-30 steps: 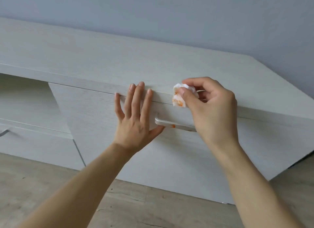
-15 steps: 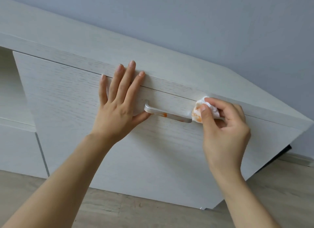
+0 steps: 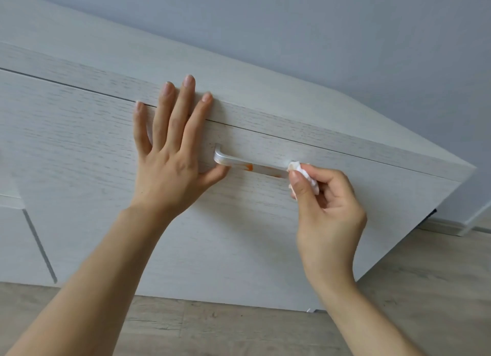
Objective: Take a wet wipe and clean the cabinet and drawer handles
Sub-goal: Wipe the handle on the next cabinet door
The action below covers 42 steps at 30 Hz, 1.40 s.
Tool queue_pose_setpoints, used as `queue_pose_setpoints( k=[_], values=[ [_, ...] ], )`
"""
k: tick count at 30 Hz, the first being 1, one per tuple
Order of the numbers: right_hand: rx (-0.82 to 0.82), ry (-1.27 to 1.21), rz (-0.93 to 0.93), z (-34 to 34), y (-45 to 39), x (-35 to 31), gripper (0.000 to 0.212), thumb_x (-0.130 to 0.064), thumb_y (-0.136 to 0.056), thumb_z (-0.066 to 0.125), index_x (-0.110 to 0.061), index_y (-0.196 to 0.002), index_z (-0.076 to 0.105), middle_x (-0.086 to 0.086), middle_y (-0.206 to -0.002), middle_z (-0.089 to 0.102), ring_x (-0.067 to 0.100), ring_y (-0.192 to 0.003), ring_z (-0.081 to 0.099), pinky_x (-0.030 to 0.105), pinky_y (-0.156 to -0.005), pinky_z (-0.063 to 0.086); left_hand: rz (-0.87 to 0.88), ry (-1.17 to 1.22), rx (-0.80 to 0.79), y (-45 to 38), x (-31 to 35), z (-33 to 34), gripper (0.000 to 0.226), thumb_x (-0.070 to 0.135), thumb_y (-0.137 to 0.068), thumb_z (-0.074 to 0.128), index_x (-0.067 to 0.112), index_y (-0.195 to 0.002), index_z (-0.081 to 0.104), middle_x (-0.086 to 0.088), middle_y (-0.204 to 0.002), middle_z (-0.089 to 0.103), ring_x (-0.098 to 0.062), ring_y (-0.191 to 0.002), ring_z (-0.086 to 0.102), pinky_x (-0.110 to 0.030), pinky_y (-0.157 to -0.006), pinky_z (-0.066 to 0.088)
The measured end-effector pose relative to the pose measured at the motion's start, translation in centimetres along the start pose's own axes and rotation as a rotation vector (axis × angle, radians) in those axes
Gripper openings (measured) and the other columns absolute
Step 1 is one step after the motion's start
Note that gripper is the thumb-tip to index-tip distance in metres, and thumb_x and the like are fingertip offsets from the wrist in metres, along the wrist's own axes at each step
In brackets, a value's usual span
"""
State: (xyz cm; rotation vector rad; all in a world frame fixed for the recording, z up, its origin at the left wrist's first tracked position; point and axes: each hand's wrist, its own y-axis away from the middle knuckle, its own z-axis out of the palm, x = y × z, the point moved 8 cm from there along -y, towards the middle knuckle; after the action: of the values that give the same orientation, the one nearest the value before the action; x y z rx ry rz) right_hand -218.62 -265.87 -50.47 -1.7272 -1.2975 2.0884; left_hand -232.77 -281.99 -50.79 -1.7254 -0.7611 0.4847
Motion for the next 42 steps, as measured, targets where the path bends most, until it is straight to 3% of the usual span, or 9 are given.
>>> queue_pose_setpoints(
  k=[4, 10, 17, 23, 27, 29, 33, 38, 42],
  values=[
    [0.121, -0.128, 0.141, 0.2, 0.1, 1.2, 0.012, -0.012, -0.086, 0.066, -0.021, -0.078, 0.064, -0.010, -0.059, 0.064, 0.002, -0.059, 0.060, 0.012, -0.063, 0.047, -0.004, -0.024, 0.007, -0.1, 0.1, 0.1, 0.088, 0.061, -0.085, 0.051, 0.011, -0.149, 0.016, -0.016, -0.153, 0.016, -0.031, -0.142, 0.002, -0.041, -0.114, -0.012],
    [0.172, -0.226, 0.199, -0.3, 1.3, 1.4, 0.007, -0.009, -0.087, 0.064, -0.013, -0.082, 0.066, -0.009, -0.063, 0.069, 0.001, -0.059, 0.061, 0.011, -0.058, 0.048, 0.008, -0.038, 0.026, 0.0, 0.2, 0.3, 0.089, 0.065, -0.086, 0.046, 0.010, -0.149, 0.016, -0.018, -0.153, 0.018, -0.034, -0.142, 0.005, -0.042, -0.114, -0.011],
    [0.250, -0.220, 0.257, 1.1, 1.4, 2.5, 0.013, -0.017, -0.091, 0.060, -0.015, -0.086, 0.072, -0.014, -0.059, 0.061, 0.001, -0.060, 0.057, 0.020, -0.068, 0.053, 0.030, -0.033, 0.030, -0.1, 0.2, 0.1, 0.084, 0.062, -0.090, 0.042, 0.009, -0.150, 0.016, -0.021, -0.153, 0.017, -0.036, -0.142, 0.007, -0.042, -0.114, -0.011],
    [0.320, -0.244, 0.210, 0.7, 2.1, 2.6, 0.010, -0.014, -0.089, 0.064, -0.017, -0.083, 0.071, -0.011, -0.059, 0.063, 0.003, -0.062, 0.060, 0.016, -0.066, 0.050, 0.052, -0.039, 0.014, 0.0, 0.2, 0.2, 0.089, 0.063, -0.088, 0.046, 0.008, -0.150, 0.014, -0.019, -0.153, 0.011, -0.037, -0.142, 0.006, -0.044, -0.114, -0.011],
    [0.274, -0.166, 0.025, 0.5, 3.3, 0.9, 0.006, -0.020, -0.086, 0.068, -0.019, -0.091, 0.070, -0.001, -0.078, 0.067, 0.008, -0.068, 0.064, 0.023, -0.068, 0.053, 0.084, -0.040, -0.004, 0.2, 0.1, 0.1, 0.092, 0.064, -0.088, 0.047, 0.007, -0.151, 0.013, -0.021, -0.153, 0.012, -0.038, -0.141, 0.006, -0.046, -0.114, -0.010],
    [0.230, -0.037, -0.147, 0.9, 3.3, -0.5, 0.011, -0.018, -0.084, 0.069, -0.025, -0.093, 0.068, -0.007, -0.085, 0.063, 0.007, -0.073, 0.062, 0.024, -0.071, 0.051, 0.107, -0.050, -0.022, 0.4, 0.1, 0.1, 0.092, 0.065, -0.089, 0.046, 0.006, -0.151, 0.013, -0.021, -0.153, 0.013, -0.038, -0.141, 0.006, -0.047, -0.114, -0.009],
    [0.238, 0.165, -0.361, 1.4, 2.9, -1.4, 0.016, -0.003, -0.080, 0.072, -0.009, -0.095, 0.070, -0.004, -0.085, 0.054, 0.004, -0.071, 0.054, 0.017, -0.072, 0.049, 0.119, -0.050, -0.035, 0.4, 0.1, 0.0, 0.090, 0.065, -0.090, 0.046, 0.006, -0.150, 0.014, -0.022, -0.153, 0.017, -0.039, -0.141, 0.008, -0.046, -0.114, -0.008],
    [0.241, 0.208, -0.453, 2.8, 3.6, -2.1, 0.012, -0.001, -0.079, 0.074, -0.004, -0.090, 0.073, 0.003, -0.081, 0.062, 0.003, -0.072, 0.057, 0.011, -0.073, 0.046, 0.116, -0.042, -0.040, 0.4, 0.0, -0.1, 0.090, 0.066, -0.090, 0.045, 0.007, -0.150, 0.013, -0.020, -0.153, 0.018, -0.038, -0.141, 0.008, -0.046, -0.115, -0.008],
    [0.336, 0.194, -0.358, 1.4, 3.1, -1.5, 0.014, -0.004, -0.080, 0.074, -0.009, -0.093, 0.071, 0.001, -0.081, 0.061, 0.002, -0.070, 0.054, 0.012, -0.071, 0.046, 0.116, -0.015, -0.037, 0.4, 0.0, -0.2, 0.089, 0.066, -0.090, 0.045, 0.008, -0.150, 0.015, -0.017, -0.154, 0.019, -0.037, -0.141, 0.008, -0.046, -0.115, -0.007]
  ],
)
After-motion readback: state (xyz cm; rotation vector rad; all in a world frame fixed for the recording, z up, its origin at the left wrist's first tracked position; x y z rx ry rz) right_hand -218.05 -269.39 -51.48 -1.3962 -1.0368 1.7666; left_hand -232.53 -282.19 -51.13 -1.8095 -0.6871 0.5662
